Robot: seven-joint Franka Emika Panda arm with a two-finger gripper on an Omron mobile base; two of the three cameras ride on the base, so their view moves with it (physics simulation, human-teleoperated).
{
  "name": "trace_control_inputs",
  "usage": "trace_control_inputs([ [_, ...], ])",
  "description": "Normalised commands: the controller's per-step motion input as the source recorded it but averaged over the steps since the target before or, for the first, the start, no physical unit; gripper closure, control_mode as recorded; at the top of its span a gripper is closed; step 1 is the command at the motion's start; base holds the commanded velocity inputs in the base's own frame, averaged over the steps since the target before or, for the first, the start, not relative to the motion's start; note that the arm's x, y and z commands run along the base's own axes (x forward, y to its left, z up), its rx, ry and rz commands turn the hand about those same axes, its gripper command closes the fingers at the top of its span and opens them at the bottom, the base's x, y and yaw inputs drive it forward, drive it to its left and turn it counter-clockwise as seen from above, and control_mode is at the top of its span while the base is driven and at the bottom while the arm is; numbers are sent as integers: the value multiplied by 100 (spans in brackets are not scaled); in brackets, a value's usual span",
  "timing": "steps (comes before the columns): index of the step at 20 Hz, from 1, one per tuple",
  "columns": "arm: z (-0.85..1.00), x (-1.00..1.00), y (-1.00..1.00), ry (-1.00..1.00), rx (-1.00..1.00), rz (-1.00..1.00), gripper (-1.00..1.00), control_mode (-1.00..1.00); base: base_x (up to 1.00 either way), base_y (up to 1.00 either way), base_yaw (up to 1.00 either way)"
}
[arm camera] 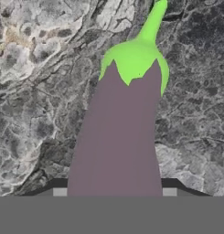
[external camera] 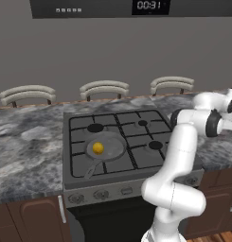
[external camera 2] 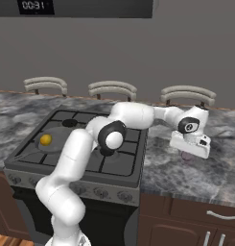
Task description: Put the lemon and eggplant in the pan. Then turn on the front left burner and set the heat to medium.
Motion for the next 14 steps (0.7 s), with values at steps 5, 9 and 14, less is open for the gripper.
trace_control_inputs([
  [5,54,-25,52,-41,2,0,100,-100,0,0,0],
  [9,38,-8,87,-26,0,0,100,-100,0,0,0],
  [14,43,-8,92,-12,0,0,100,-100,0,0,0],
])
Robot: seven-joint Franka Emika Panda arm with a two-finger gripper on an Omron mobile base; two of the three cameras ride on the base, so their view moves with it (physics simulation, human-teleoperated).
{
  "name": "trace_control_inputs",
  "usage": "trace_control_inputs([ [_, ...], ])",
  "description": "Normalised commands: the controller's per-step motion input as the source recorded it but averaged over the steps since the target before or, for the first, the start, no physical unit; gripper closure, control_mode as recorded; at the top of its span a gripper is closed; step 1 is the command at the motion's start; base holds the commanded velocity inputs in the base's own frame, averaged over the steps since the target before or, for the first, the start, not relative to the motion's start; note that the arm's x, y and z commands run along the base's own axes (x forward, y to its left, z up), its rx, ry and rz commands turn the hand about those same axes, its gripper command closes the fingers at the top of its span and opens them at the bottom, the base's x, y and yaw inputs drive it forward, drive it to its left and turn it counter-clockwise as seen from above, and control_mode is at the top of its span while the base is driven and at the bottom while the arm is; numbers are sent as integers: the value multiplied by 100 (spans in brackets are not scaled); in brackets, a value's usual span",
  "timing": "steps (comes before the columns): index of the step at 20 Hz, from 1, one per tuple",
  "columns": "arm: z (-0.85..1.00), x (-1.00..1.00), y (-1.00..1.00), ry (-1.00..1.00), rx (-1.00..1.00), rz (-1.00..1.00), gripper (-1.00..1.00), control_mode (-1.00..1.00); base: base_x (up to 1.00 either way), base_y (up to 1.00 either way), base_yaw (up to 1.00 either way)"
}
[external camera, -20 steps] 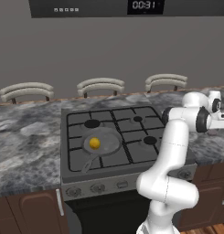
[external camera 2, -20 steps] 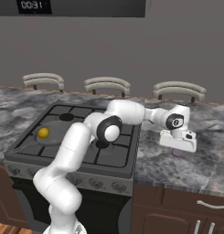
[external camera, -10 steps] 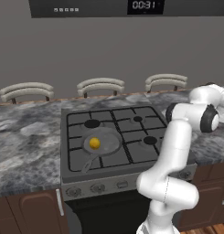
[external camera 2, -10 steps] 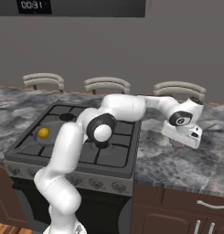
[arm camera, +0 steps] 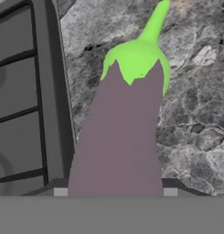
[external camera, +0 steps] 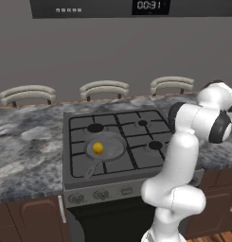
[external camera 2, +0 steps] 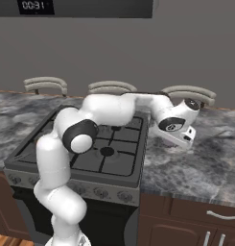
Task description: Put the lemon and eggplant in the pan. Then turn on the front left burner and set the heat to medium.
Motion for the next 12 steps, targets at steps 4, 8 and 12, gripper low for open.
trace_control_inputs([
  [4,68,-13,64,0,0,0,100,-100,0,0,0],
  [8,62,-15,52,1,0,0,100,-100,0,0,0],
  [12,42,-20,61,4,0,0,100,-100,0,0,0],
])
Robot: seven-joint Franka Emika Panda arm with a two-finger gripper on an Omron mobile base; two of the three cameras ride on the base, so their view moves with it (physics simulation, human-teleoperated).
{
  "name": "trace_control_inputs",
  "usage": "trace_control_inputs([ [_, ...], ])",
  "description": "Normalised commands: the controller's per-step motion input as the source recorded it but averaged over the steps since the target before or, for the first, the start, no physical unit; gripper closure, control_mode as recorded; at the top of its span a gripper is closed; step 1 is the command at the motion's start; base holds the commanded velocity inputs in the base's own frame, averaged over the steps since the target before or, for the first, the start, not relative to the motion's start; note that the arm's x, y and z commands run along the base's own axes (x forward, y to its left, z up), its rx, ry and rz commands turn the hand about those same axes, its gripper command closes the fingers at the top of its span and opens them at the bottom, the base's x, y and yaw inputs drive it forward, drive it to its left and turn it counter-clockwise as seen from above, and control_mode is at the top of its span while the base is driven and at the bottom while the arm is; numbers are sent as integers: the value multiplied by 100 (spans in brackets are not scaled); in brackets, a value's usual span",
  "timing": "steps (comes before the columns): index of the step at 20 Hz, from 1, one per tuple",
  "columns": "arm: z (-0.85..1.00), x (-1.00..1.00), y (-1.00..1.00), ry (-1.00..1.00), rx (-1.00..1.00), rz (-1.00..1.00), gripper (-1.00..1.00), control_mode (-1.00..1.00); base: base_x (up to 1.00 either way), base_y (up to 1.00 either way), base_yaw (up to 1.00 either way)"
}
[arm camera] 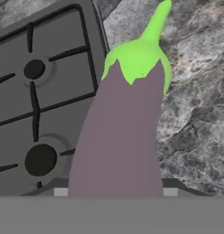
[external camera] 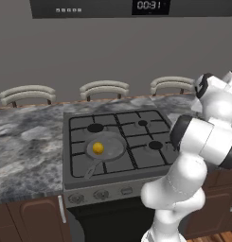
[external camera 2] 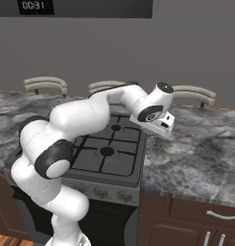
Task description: Put the lemon and eggplant in the pan. Then turn on the front left burner and set the heat to medium.
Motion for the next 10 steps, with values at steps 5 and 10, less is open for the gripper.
trace_control_inputs([
  [5,17,-14,69,8,0,0,100,-100,0,0,0],
  [10,5,-2,73,9,0,0,100,-100,0,0,0],
])
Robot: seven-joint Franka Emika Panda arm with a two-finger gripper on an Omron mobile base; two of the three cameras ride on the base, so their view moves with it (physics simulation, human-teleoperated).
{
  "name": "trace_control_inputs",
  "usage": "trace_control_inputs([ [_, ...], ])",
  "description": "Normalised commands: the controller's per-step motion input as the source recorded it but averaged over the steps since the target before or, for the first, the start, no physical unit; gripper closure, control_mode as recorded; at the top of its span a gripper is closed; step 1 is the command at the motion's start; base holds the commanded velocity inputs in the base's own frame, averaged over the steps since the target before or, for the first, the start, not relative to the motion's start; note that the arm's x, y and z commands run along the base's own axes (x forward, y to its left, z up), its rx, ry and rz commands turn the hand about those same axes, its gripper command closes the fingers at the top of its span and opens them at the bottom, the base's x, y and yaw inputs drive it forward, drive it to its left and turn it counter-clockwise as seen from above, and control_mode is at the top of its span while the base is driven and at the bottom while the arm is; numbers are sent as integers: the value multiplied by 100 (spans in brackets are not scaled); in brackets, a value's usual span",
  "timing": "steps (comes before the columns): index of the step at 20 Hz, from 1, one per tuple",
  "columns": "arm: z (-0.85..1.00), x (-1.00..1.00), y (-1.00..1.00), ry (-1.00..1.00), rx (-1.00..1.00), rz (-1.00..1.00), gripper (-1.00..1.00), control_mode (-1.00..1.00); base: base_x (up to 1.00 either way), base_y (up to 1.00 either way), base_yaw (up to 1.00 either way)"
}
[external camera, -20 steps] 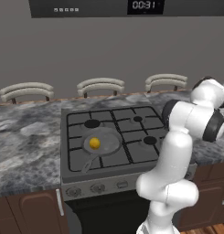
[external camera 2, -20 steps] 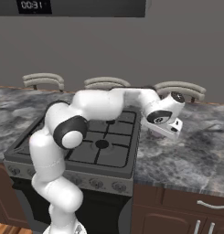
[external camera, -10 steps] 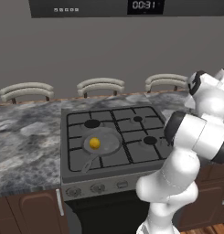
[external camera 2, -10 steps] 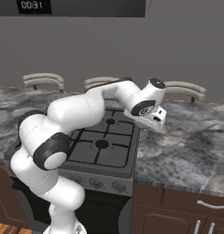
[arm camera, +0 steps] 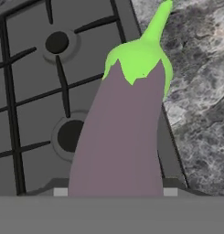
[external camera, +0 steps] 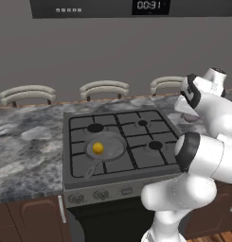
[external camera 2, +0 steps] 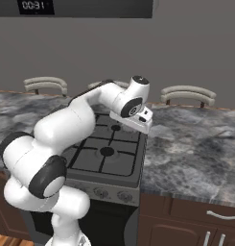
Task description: Put the lemon and eggplant in the pan. Then turn on the front left burner and set the heat to medium.
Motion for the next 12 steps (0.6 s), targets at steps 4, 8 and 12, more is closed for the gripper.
trace_control_inputs([
  [4,2,-1,80,8,0,0,100,-100,0,0,0],
  [8,0,-5,83,7,0,0,100,-100,0,0,0],
  [12,0,-8,70,6,0,0,100,-100,0,0,0],
])
